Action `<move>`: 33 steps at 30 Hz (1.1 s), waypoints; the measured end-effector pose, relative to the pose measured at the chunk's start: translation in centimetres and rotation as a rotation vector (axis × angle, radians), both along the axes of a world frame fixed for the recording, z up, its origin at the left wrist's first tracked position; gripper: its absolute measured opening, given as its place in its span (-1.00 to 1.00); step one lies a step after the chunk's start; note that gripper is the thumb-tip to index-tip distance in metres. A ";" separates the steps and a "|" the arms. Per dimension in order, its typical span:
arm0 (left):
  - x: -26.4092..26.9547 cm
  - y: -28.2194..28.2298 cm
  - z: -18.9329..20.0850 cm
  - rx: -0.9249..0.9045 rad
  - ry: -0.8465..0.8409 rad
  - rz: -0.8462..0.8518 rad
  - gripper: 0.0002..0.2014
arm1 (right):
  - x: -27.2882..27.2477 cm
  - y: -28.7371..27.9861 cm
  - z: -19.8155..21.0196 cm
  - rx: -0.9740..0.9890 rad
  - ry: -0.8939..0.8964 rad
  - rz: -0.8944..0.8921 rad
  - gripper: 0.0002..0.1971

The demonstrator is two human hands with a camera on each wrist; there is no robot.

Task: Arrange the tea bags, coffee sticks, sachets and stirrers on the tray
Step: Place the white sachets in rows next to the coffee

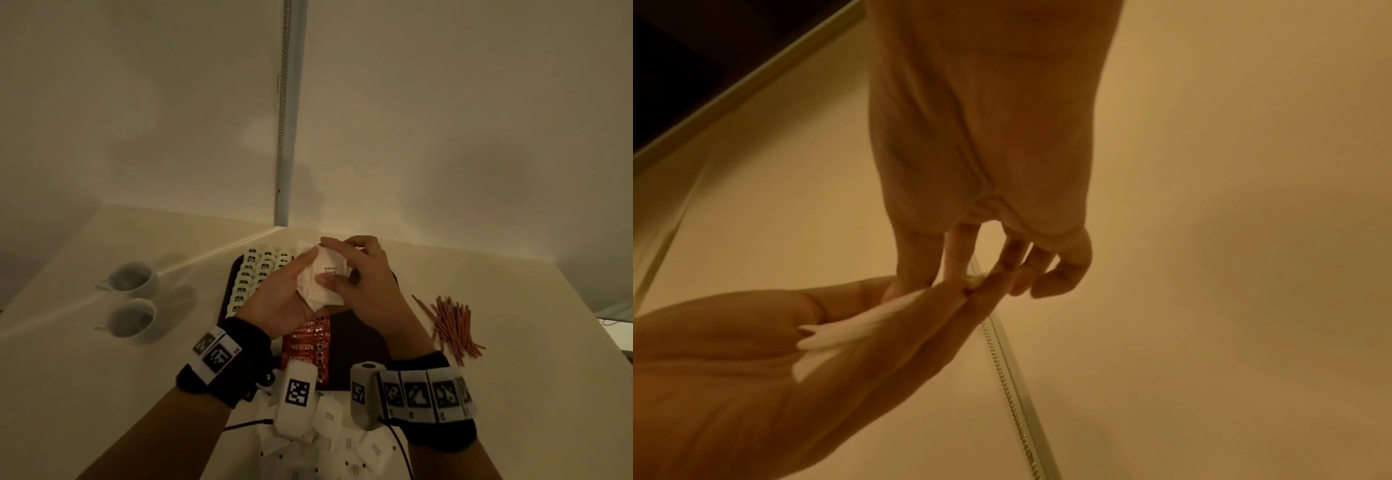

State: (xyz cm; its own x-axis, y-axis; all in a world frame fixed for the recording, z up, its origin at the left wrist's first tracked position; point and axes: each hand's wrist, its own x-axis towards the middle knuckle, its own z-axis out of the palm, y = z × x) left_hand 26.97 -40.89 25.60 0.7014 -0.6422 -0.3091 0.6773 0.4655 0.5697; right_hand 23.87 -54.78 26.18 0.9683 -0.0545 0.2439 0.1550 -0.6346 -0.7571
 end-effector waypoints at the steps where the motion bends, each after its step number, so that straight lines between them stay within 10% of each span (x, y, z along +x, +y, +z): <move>1: 0.0 0.0 -0.3 0.020 -0.015 0.015 -0.60 | 0.3 -0.2 -0.1 0.046 -0.004 0.007 -0.50; 9: 0.9 0.1 -1.6 0.064 -0.156 0.093 -0.66 | 1.6 -1.2 0.2 0.322 0.038 -0.066 -0.81; 16: 2.4 -0.1 -2.0 0.255 -0.400 0.273 -0.60 | 2.3 -1.3 -0.3 1.122 0.206 -0.124 -0.81; 26: 3.9 -0.3 -2.0 0.605 -0.685 0.446 -0.73 | 3.1 0.0 -2.4 1.182 0.296 -0.044 -0.77; 33: 5.8 0.4 -3.2 0.250 -0.186 0.337 -0.71 | 5.4 -1.9 -4.0 1.144 0.268 -0.133 -0.76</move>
State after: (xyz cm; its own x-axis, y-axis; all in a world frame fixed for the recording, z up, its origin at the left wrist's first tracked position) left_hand 32.77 -40.47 22.40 0.9165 -0.2904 -0.2750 0.3875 0.4748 0.7902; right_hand 29.30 -56.65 22.14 0.9513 -0.2137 -0.2222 -0.1113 0.4343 -0.8939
